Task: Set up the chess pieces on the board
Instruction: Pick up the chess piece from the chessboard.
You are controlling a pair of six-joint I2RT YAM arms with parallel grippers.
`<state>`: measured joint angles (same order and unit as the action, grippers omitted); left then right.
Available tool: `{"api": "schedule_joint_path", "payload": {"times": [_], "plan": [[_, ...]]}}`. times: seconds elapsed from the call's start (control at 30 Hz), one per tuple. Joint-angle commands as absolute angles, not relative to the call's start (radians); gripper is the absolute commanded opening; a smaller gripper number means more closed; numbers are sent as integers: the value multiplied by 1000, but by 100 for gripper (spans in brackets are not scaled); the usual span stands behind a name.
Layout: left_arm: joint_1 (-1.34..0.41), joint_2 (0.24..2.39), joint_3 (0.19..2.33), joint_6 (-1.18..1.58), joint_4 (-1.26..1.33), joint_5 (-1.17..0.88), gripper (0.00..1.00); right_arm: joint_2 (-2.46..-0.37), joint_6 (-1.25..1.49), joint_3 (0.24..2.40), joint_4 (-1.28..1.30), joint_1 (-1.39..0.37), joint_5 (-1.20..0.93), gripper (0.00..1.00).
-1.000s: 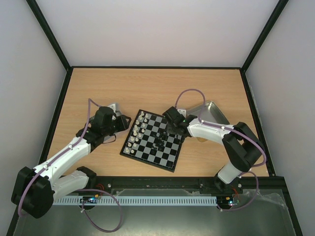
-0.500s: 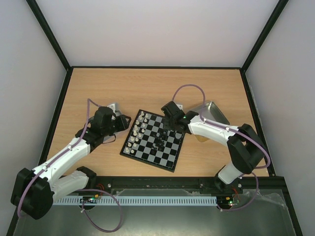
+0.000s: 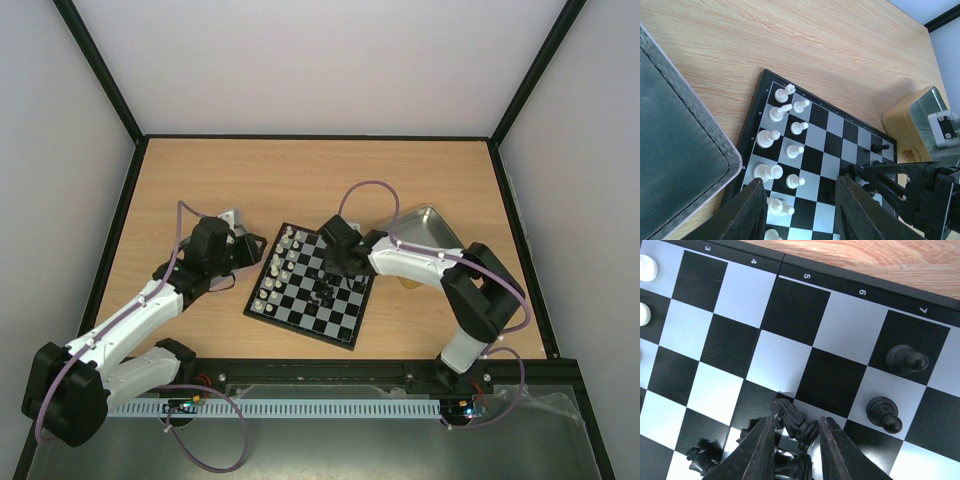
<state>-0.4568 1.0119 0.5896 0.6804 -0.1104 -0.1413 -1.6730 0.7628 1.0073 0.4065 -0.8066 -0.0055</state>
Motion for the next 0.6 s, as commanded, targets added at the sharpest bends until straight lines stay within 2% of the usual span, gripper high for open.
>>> {"api": "schedule_joint_path", "payload": {"times": [0.0,0.1,0.47,0.57], "plan": [[-453,998,592,669,-99,-154,40,-1692,773,1019,435,-811,22,25],[-453,999,594,667,-101,-155,41,-1706,775,1019,429,-810,28,23],[-453,992,601,666,-103,-158,41,-1733,785,1012,406,-811,80,9],[-453,991,604,664,-101,-164,40,-1726,787,1005,397,-810,86,8]]}}
